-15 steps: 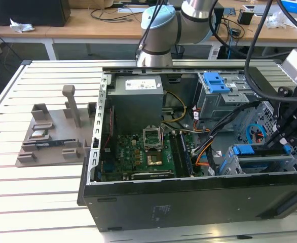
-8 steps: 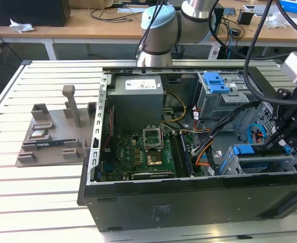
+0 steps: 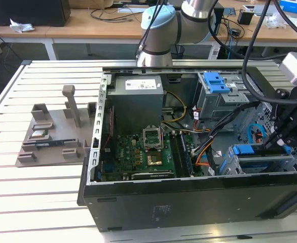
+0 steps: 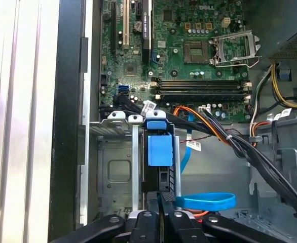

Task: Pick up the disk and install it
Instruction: 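Insert the second disk wire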

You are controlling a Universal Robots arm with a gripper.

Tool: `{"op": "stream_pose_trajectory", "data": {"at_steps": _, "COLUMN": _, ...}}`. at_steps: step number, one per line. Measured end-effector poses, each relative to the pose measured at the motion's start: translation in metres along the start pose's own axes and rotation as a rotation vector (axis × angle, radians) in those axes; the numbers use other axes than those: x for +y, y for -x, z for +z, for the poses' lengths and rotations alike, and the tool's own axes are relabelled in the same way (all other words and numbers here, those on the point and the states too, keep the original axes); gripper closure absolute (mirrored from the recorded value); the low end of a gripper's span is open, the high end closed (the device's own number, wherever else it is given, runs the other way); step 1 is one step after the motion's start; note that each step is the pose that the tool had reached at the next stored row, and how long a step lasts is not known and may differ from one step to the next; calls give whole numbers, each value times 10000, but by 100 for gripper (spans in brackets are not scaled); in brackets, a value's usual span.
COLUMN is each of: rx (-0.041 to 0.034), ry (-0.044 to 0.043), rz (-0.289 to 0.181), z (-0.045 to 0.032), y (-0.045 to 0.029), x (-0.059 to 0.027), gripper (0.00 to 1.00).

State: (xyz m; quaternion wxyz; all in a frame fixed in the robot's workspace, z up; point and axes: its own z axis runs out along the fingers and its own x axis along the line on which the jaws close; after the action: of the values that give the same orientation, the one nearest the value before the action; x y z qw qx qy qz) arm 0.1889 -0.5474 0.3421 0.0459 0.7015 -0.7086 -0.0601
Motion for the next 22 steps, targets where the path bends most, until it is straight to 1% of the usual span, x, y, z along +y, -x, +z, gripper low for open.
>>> {"op": "stream_pose_trajectory", "data": {"at_steps": 5, "rx": -4, "ry": 1, "rz": -1, "z": 9, "y": 55, "x": -1, "gripper": 84}}
{"op": "stream_pose_trajectory", "data": {"at_steps": 8, "rx": -2, "ry": 0, "rz": -2, "z": 12, "y": 59, "x": 6, "gripper": 84}}
{"op": "stream_pose_trajectory", "data": {"at_steps": 10, "rx": 2, "ry": 0, "rz": -1, "z": 19, "y": 58, "x": 34, "gripper": 84}}
{"op": "stream_pose_trajectory", "data": {"at_steps": 13, "rx": 5, "ry": 0, "rz": -1, "z": 33, "y": 55, "x": 31, "gripper": 84}}
{"op": "stream_pose_trajectory", "data": {"at_steps": 15, "rx": 2, "ry": 2, "rz": 1, "z": 41, "y": 54, "x": 12, "gripper": 84}}
{"op": "stream_pose_trajectory", "data": {"at_steps": 18, "rx": 2, "ry": 0, "rz": 1, "z": 42, "y": 54, "x": 10, "gripper": 84}}
{"op": "stream_pose_trajectory", "data": {"at_steps": 19, "rx": -5, "ry": -2, "rz": 1, "z": 45, "y": 55, "x": 10, "gripper": 83}}
{"op": "stream_pose_trajectory", "data": {"at_steps": 20, "rx": -16, "ry": 1, "rz": -1, "z": 52, "y": 54, "x": 8, "gripper": 76}}
{"op": "stream_pose_trajectory", "data": {"at_steps": 21, "rx": -2, "ry": 0, "rz": 1, "z": 38, "y": 54, "x": 11, "gripper": 76}}
{"op": "stream_pose_trajectory", "data": {"at_steps": 22, "rx": 1, "ry": -1, "rz": 1, "z": -47, "y": 56, "x": 23, "gripper": 76}}
